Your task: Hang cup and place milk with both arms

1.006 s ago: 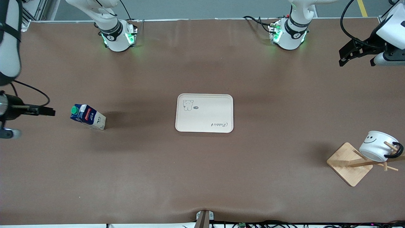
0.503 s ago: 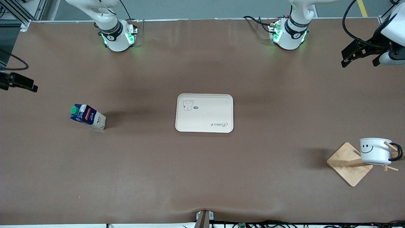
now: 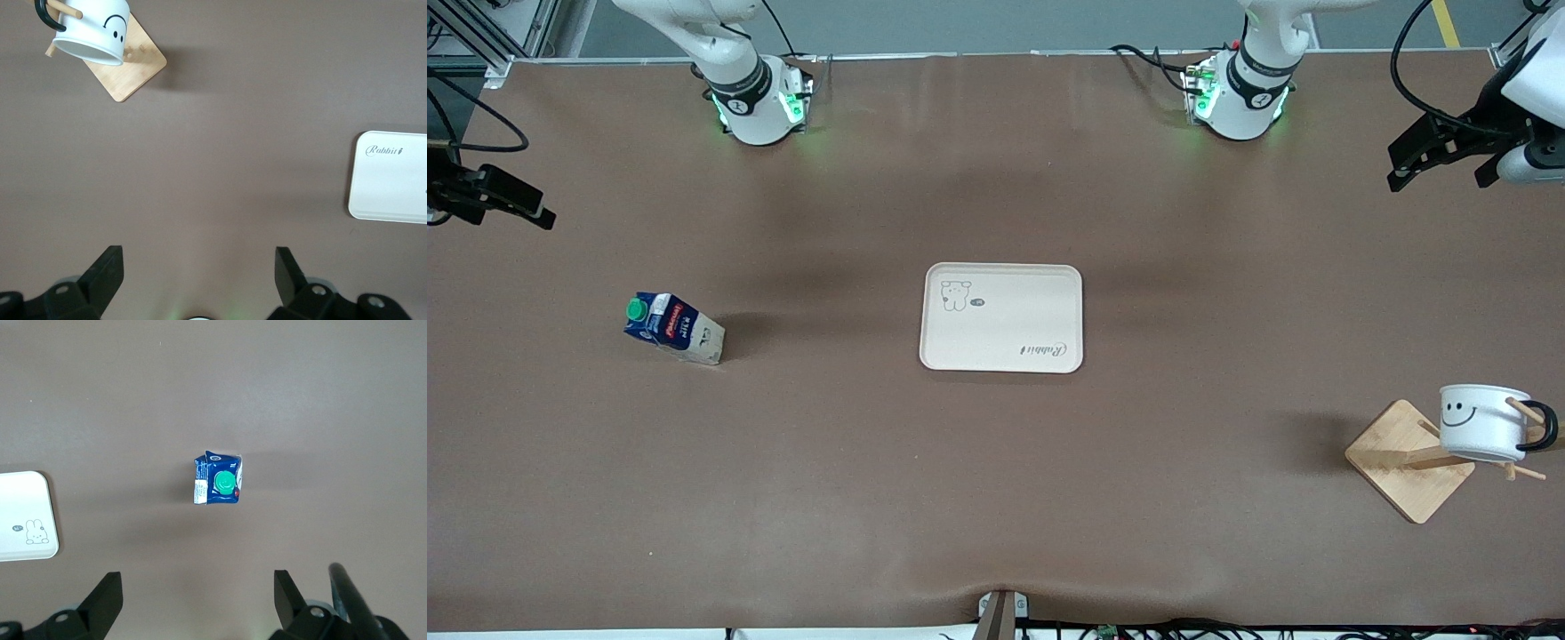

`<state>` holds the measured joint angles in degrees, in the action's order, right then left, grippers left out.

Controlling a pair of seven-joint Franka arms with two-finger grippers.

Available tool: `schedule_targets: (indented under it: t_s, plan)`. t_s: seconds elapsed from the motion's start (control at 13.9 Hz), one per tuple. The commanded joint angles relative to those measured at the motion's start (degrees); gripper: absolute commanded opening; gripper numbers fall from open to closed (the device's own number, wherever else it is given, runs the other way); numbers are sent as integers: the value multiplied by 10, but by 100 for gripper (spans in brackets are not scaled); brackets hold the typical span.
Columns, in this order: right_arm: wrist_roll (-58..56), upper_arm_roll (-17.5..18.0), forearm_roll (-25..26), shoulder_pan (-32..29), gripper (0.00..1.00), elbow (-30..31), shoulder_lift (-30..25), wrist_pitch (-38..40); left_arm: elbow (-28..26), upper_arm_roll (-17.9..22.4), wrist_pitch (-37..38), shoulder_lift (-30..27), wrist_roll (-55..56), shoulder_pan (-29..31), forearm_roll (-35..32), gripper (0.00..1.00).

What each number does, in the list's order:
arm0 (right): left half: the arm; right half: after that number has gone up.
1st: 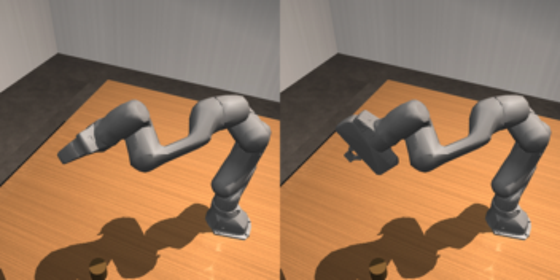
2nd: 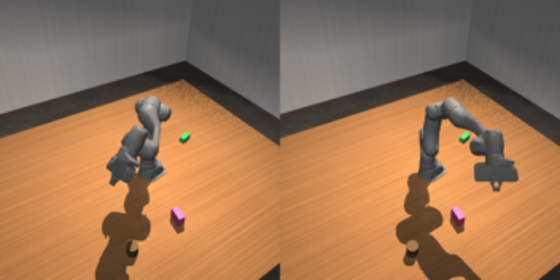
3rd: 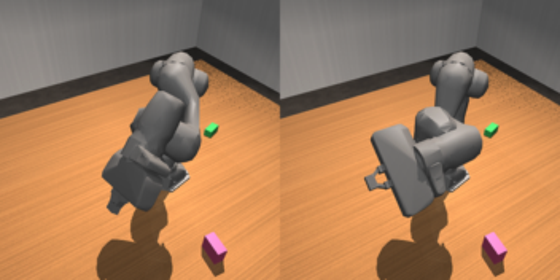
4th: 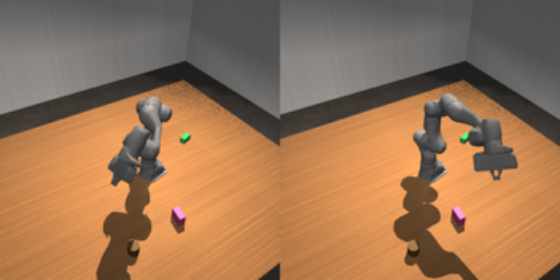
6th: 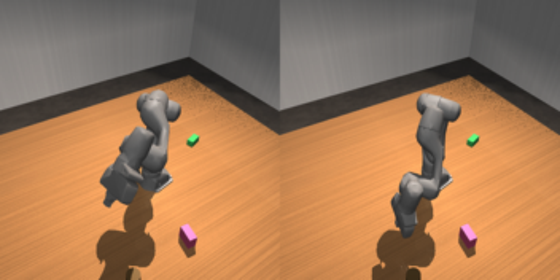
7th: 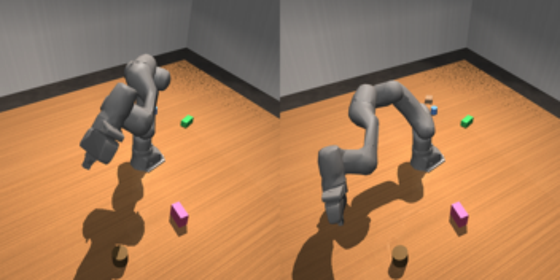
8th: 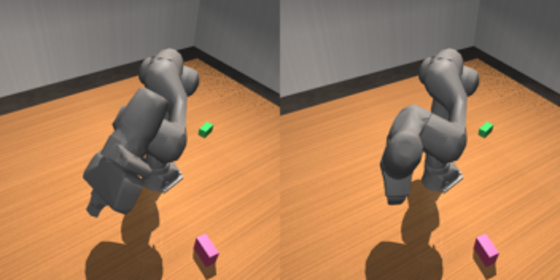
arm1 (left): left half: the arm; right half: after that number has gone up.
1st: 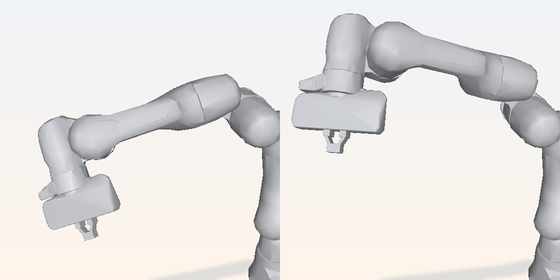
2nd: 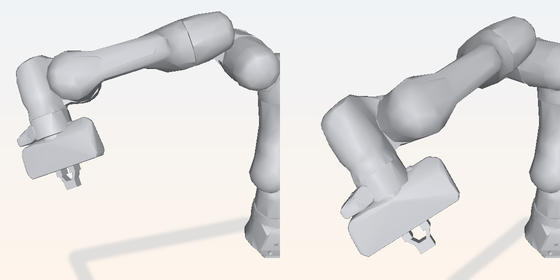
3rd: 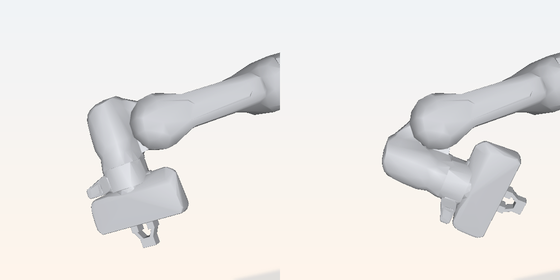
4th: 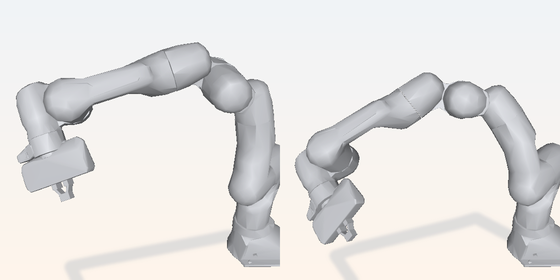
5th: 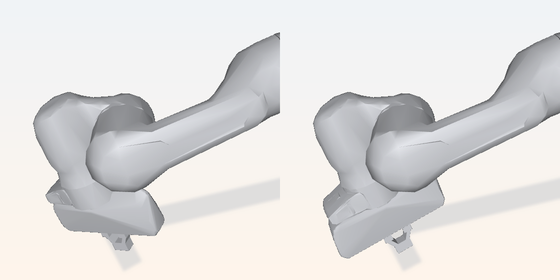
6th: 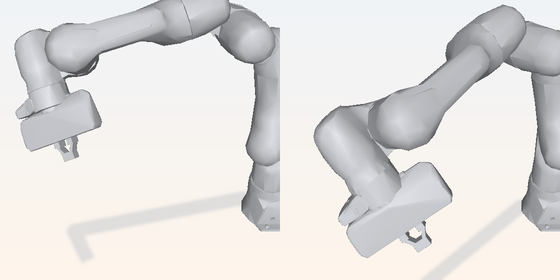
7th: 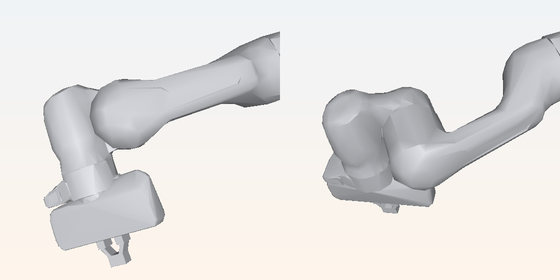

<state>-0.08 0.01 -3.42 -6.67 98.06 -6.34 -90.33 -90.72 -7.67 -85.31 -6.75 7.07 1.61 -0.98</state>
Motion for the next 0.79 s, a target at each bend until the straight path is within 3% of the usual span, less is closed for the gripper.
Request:
schedule_targets:
  t_s: [0.0, 0.72]
  plan:
    - [-6, 6, -9, -7, 100, 1, -11, -17, -4, 2, -6, -7, 9, 1, 10, 100]
    - [-4, 9, 25, 0, 100, -55, 20, -9, 13, 1, -8, 7, 8, 0, 4, 100]
